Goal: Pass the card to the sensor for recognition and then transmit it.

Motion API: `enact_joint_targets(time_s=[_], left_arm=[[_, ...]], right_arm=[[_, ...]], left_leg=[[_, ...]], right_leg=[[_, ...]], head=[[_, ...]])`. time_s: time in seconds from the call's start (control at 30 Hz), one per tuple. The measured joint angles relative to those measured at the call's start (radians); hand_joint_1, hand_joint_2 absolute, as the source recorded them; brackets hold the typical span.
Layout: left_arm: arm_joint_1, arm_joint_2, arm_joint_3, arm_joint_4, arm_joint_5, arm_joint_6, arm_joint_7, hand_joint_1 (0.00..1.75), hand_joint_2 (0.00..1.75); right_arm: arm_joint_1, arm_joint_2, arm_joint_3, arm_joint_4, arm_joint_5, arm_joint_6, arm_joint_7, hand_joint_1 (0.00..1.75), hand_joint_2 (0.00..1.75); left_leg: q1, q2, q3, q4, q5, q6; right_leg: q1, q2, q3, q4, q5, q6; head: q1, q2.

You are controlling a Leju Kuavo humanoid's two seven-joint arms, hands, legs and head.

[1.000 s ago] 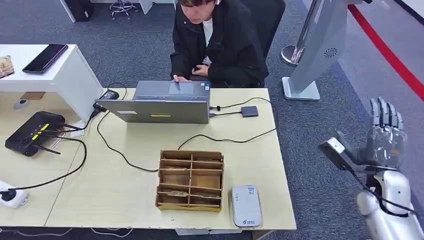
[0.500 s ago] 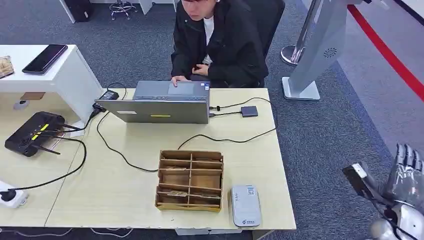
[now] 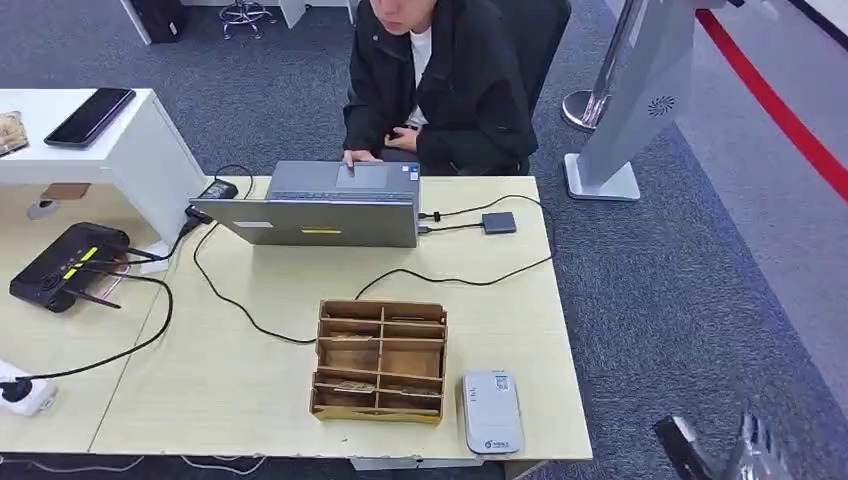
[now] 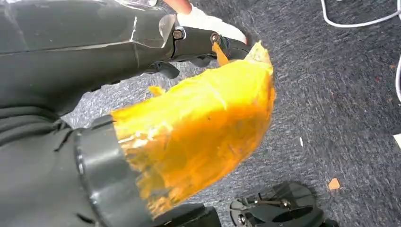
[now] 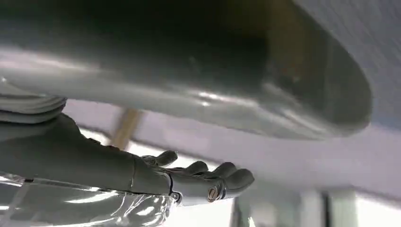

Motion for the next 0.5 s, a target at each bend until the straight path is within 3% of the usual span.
enact_joint_targets(time_s=[0.23,0.33,0.5], left_arm=[[0.002,0.0,0.03,0.0,0.017,0.015,-0.003,0.0,0.0],[0.003,0.001,0.039,0.0,0.019,0.023,-0.014,0.0,0.0],[0.002,0.002,0.045,0.0,0.007,0.035,-0.017,0.0,0.0]], right_arm=[[0.001,0.07,-0.064,0.207,-0.021,0.03,0.002,0.0,0.0],[0.002,0.102,-0.096,0.257,-0.066,0.129,0.014,0.0,0.0],[0.0,0.168,-0.157,0.315,-0.132,0.33,0.093,0.0,0.0]], left_leg=[[0.001,0.0,0.0,0.0,0.0,-0.001],[0.001,0.001,0.0,0.0,0.0,-0.001],[0.002,0.001,0.0,0.0,0.0,-0.001]], right_leg=[[0.001,0.0,0.0,0.0,0.0,0.0],[0.001,0.001,0.0,0.0,0.0,0.0],[0.001,0.001,0.0,0.0,0.0,0.0]], head=[[0.001,0.0],[-0.001,0.0],[0.0,0.0]])
